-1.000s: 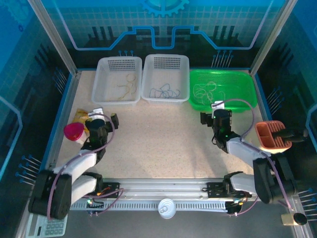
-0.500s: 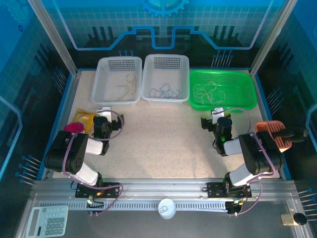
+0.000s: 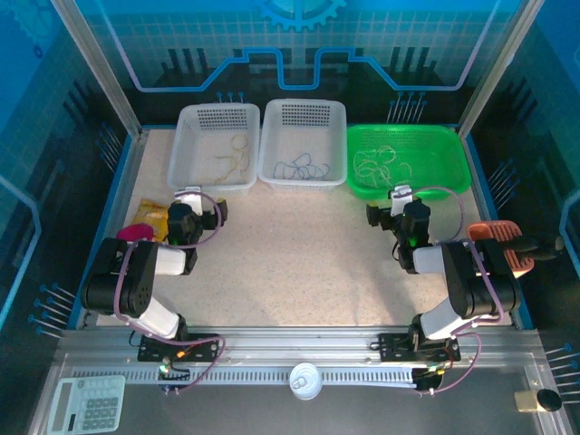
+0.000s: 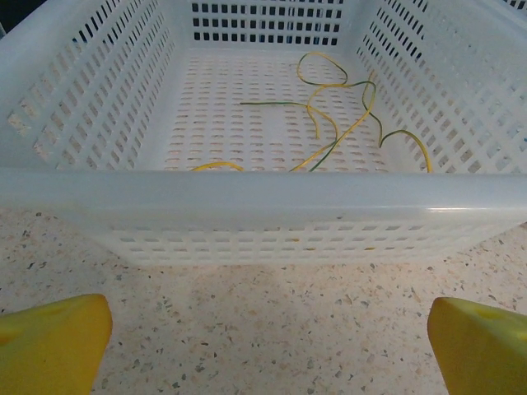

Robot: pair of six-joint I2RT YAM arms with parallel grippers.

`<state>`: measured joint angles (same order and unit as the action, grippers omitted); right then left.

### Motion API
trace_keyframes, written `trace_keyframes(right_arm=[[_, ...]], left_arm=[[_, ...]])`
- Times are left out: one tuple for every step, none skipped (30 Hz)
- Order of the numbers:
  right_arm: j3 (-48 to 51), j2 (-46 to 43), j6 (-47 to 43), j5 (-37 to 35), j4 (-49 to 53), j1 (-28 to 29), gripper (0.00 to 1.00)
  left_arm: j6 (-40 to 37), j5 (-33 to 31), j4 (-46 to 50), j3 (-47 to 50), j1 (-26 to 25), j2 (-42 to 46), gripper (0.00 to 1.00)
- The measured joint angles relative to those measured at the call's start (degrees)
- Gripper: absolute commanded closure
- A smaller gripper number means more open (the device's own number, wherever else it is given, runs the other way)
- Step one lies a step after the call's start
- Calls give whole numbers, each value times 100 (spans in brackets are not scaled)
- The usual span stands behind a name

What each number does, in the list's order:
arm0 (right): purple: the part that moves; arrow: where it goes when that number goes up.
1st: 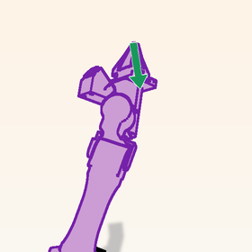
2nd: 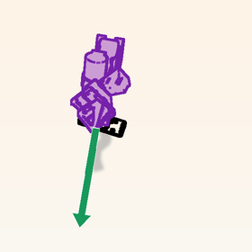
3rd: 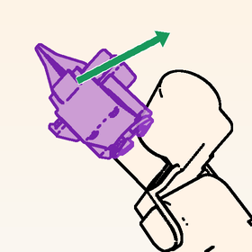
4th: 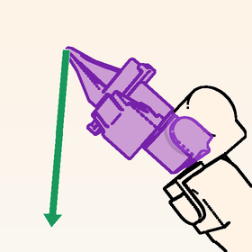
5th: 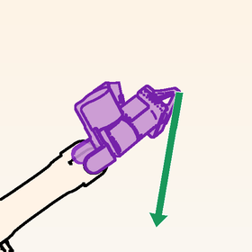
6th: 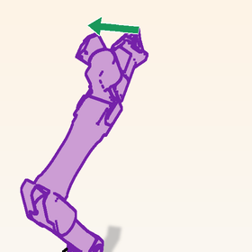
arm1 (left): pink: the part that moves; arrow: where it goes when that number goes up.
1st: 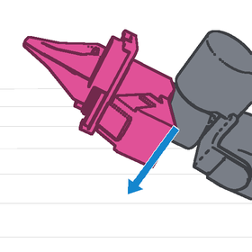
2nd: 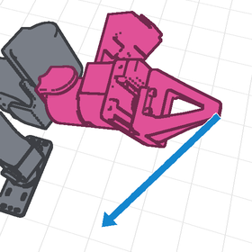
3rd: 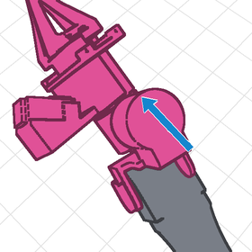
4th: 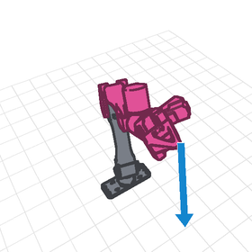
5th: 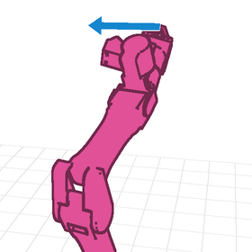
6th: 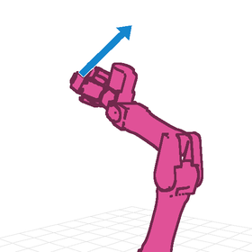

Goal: Untangle the cables

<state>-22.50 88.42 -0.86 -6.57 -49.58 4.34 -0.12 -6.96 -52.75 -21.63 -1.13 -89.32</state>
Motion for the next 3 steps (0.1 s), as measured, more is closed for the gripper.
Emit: trace_keyframes(right_arm=[[-2, 0, 0, 26, 9, -2, 0], [-2, 0, 0, 55, 15, -4, 0], [-2, 0, 0, 72, 17, -4, 0]], left_arm=[[0, 2, 2, 0, 0, 0, 1], [0, 9, 7, 0, 0, 0, 1], [0, 22, 15, -2, 0, 0, 1]])
